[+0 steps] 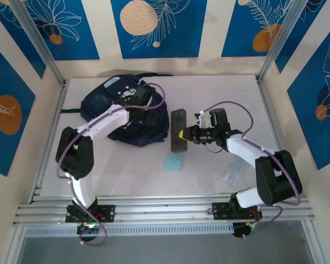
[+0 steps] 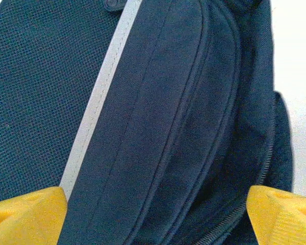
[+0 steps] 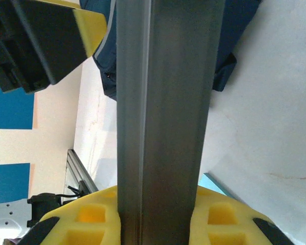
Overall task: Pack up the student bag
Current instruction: Open the student bag at the top-center of the table, then place the glasses case in the student bag.
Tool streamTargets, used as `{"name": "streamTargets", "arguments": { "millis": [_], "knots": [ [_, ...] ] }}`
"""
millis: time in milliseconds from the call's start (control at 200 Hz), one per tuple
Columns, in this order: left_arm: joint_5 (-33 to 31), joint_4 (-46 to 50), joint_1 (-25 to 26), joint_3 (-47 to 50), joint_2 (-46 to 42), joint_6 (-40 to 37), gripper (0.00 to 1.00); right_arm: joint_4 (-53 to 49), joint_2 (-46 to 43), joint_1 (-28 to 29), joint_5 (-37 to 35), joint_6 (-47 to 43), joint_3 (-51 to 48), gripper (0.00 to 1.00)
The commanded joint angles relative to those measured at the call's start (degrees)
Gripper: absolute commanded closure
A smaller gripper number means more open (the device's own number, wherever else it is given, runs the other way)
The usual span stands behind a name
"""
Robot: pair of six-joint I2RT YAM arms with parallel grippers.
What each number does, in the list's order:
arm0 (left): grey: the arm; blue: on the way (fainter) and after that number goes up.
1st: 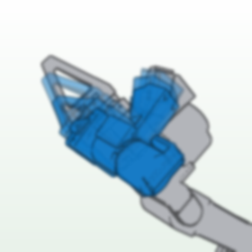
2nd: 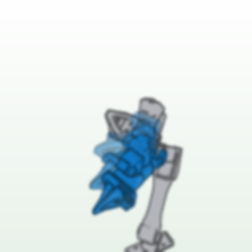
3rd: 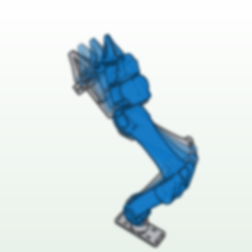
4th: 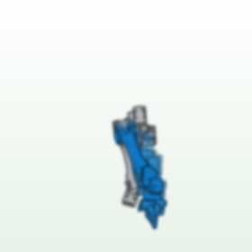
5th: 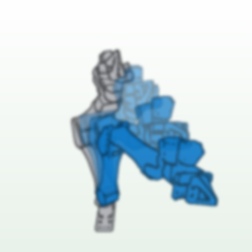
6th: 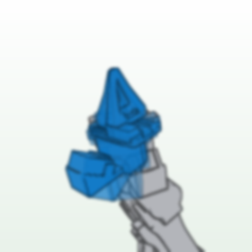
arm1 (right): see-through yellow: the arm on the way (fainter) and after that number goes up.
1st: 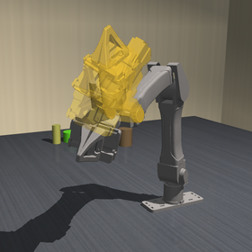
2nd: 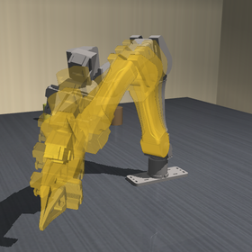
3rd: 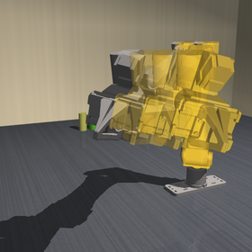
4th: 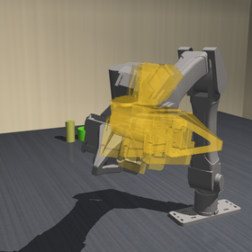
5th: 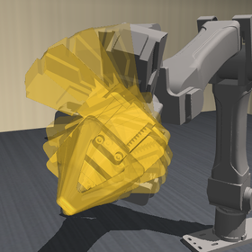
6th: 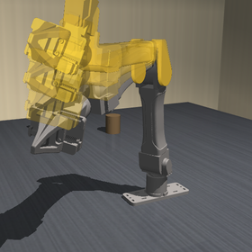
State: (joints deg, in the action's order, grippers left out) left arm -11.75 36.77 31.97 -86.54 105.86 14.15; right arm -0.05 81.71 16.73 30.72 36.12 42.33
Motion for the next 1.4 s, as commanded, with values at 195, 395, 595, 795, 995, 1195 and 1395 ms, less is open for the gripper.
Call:
{"name": "streamTargets", "arguments": {
  "millis": [195, 395, 595, 795, 995, 1195, 1395],
  "knots": [
    [-4.9, 2.1, -3.0, -5.2, 8.4, -7.8, 0.29, -2.0, 2.1, -2.5, 3.5, -1.8, 2.9, 1.00],
    [-4.0, 2.7, -5.6, -7.6, 12.4, -9.3, 0.44, -2.7, 2.0, -2.8, 3.6, -2.4, 2.9, 1.00],
    [-0.7, 5.3, -6.9, -8.8, 13.6, -10.4, 0.99, -2.8, 1.5, -2.8, 4.1, -1.9, 3.4, 1.00],
    [6.8, 7.5, -7.0, -9.8, 7.3, -8.4, 1.00, -3.7, 0.8, -2.8, 4.0, -1.5, 4.8, 1.00],
    [20.2, 7.7, -7.5, -13.7, 0.6, -2.3, 1.00, -3.4, 1.2, -1.6, 4.3, -0.2, 7.3, 1.00],
    [32.9, 4.1, -10.5, -16.4, -1.4, 5.5, 1.00, -0.8, 3.4, 1.7, 2.3, 4.3, 11.1, 1.00],
    [40.8, -0.9, -12.2, -16.4, -2.0, 11.3, 1.00, 8.6, 12.1, 7.3, -2.4, 13.3, 17.4, 1.00]
  ]
}}
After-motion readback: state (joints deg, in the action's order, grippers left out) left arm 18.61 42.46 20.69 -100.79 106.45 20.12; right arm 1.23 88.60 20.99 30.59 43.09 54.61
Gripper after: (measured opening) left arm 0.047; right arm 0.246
